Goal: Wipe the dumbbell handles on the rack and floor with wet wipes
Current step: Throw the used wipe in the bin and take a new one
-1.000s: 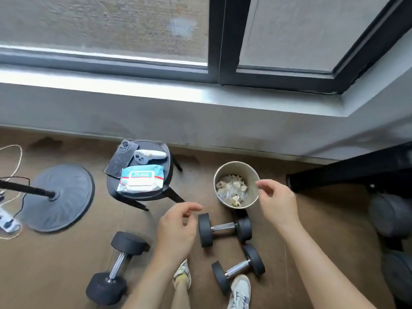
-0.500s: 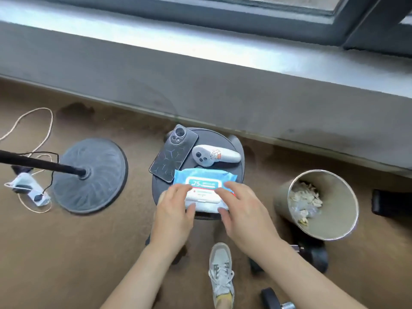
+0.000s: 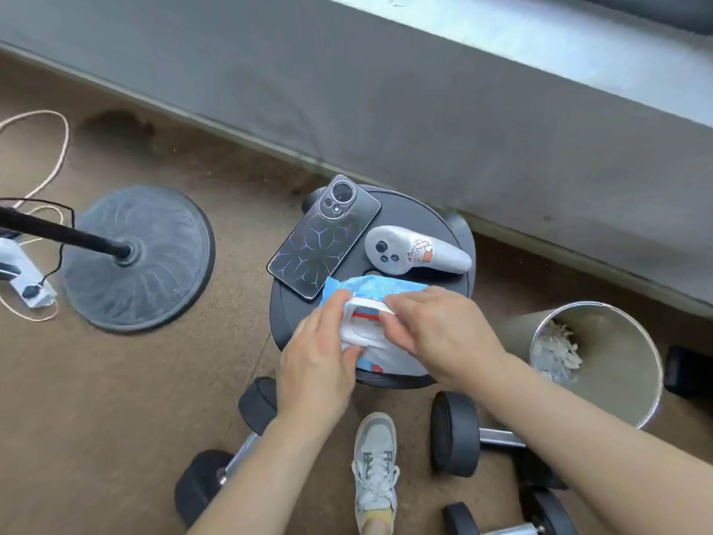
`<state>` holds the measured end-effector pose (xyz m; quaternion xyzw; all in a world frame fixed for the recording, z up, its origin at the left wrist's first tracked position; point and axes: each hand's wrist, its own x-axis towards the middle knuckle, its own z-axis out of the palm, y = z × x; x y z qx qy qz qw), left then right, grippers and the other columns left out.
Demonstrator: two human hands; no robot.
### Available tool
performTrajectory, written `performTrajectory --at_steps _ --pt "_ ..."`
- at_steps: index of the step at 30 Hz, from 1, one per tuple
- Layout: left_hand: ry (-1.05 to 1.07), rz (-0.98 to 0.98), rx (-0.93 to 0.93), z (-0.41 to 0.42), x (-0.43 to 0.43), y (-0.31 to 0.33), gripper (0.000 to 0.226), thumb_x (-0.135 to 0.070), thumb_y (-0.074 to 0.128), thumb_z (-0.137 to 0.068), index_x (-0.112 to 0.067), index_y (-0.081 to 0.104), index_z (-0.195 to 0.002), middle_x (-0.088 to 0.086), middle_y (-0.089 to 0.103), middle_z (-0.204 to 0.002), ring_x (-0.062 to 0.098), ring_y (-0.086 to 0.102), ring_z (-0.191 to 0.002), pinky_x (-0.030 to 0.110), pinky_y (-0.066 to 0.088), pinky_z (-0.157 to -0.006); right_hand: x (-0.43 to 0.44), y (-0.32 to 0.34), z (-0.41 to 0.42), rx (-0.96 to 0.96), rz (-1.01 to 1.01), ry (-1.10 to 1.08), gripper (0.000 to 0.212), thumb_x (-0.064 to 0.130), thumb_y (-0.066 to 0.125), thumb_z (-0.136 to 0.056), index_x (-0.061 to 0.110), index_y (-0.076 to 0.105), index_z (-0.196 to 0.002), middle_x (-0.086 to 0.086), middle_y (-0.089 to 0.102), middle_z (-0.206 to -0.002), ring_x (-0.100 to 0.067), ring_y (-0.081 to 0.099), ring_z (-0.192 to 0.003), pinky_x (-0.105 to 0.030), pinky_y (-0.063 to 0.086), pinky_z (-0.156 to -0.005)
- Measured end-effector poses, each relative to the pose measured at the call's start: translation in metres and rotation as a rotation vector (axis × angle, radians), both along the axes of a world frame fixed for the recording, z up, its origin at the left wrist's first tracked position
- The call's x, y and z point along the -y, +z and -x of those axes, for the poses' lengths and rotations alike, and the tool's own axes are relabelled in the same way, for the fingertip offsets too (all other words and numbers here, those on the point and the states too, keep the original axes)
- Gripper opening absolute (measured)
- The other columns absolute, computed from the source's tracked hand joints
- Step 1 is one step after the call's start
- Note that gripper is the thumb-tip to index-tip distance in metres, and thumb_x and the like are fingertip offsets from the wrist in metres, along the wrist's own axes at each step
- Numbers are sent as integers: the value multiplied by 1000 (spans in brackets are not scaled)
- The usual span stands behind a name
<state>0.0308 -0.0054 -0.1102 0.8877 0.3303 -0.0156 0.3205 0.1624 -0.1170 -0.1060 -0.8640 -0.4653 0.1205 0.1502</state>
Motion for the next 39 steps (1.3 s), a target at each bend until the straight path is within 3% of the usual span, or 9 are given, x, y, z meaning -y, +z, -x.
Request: performTrajectory --at_steps 3,8,12,18,22,27,31,36,39 --pt "-6 44 -18 2 1 6 69 -22 72 -78 -38 28 -129 -8 60 -118 21 57 -104 36 45 -80 -4 2 -13 -78 -216 -166 33 42 41 -90 16 60 -88 -2 64 -83 -28 61 -68 -34 48 -50" --pt "-156 -194 -20 -6 1 9 33 -41 48 -86 -30 53 -116 1 52 -104 26 56 -87 37 51 -60 -3 -4 -9 128 -411 -330 10 9 60 -81 12 52 -87 -12 53 -82 -33 53 -64 -33 43 -44" --pt "-248 -279 -16 -20 -2 7 28 -39 72 -76 -25 66 -100 3 49 -97 27 51 -90 35 47 -59 -3 -6 -9 4 -453 -473 13 -2 59 -75 7 62 -82 -5 57 -76 -24 53 -66 -35 44 -57" --pt "-276 -251 -21 -39 7 5 39 -52 74 -67 -27 65 -97 2 46 -95 26 50 -90 36 46 -65 14 -2 4 -409 -403 -491 15 8 52 -82 17 63 -87 7 64 -84 -12 63 -74 -32 52 -70" --pt "-168 -215 70 -36 7 -1 21 -35 69 -75 -16 60 -80 3 51 -86 26 53 -78 36 48 -62 22 -2 6 -512 -287 -466 21 5 55 -82 20 68 -91 14 69 -85 -5 65 -81 -28 53 -79" --pt "121 150 130 -29 -6 2 18 -18 74 -80 -18 62 -67 -8 60 -76 7 54 -71 16 39 -69 9 -1 10 -367 -1 -299 32 29 73 -81 22 70 -112 3 65 -101 -24 59 -96 -39 50 -84" --pt "153 290 137 -24 -15 7 15 -21 69 -87 -20 62 -74 -15 65 -74 1 61 -71 13 43 -68 -6 3 15 -369 63 -325 35 42 72 -81 31 69 -114 5 56 -102 -20 55 -100 -34 47 -80" --pt "11 207 161 -17 -12 6 11 -26 60 -92 -18 59 -84 -12 61 -77 8 57 -74 24 43 -70 -10 2 15 -264 36 -311 6 25 72 -83 20 72 -87 1 61 -91 -27 59 -88 -34 45 -68" --pt "-120 98 112 -14 -8 5 19 -38 56 -85 -23 58 -98 -12 61 -92 15 57 -86 33 46 -75 -6 3 10 -282 -9 -310 7 18 65 -88 16 61 -82 -2 62 -85 -32 59 -81 -40 47 -67"
